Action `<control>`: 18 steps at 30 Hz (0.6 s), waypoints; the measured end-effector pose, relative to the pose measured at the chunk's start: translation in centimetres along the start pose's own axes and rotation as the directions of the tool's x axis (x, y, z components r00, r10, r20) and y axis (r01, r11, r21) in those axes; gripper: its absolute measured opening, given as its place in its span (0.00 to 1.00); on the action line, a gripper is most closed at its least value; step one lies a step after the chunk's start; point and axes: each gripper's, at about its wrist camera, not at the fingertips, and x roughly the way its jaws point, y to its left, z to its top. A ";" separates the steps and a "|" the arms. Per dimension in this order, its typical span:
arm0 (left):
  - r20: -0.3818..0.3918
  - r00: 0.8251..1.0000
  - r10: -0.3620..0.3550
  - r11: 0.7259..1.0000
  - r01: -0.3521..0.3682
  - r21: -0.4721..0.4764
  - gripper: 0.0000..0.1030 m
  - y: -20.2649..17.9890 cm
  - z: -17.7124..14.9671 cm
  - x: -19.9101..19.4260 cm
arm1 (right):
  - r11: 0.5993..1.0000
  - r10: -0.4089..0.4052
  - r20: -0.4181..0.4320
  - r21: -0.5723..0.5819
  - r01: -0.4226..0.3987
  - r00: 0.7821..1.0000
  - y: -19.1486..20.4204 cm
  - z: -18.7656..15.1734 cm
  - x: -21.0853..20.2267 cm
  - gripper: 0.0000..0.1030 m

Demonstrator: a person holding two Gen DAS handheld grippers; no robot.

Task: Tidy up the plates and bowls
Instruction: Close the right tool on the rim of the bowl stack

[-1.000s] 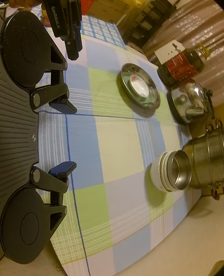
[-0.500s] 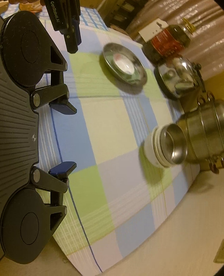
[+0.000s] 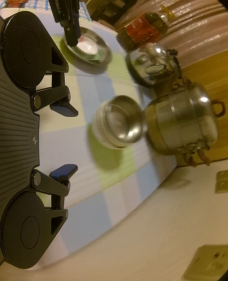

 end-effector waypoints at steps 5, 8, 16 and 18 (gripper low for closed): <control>0.026 1.000 0.015 1.000 -0.015 -0.024 0.22 -1.7 3.2 3.9 | 0.997 0.040 0.045 -0.061 -0.037 0.998 -1.6 3.9 3.1 0.53; 0.028 0.999 0.032 0.999 -0.031 -0.040 0.22 -2.3 4.5 6.1 | 0.994 0.078 0.047 -0.077 -0.074 0.996 -2.3 5.5 5.1 0.41; 0.005 0.997 0.077 0.996 -0.077 -0.053 0.14 -3.2 6.6 10.1 | 0.980 0.169 0.060 -0.118 -0.161 0.984 -3.3 7.7 9.2 0.12; -0.004 0.997 0.081 0.995 -0.081 -0.061 0.11 -3.1 6.9 10.7 | 0.977 0.185 0.048 -0.118 -0.179 0.981 -3.5 8.0 9.9 0.09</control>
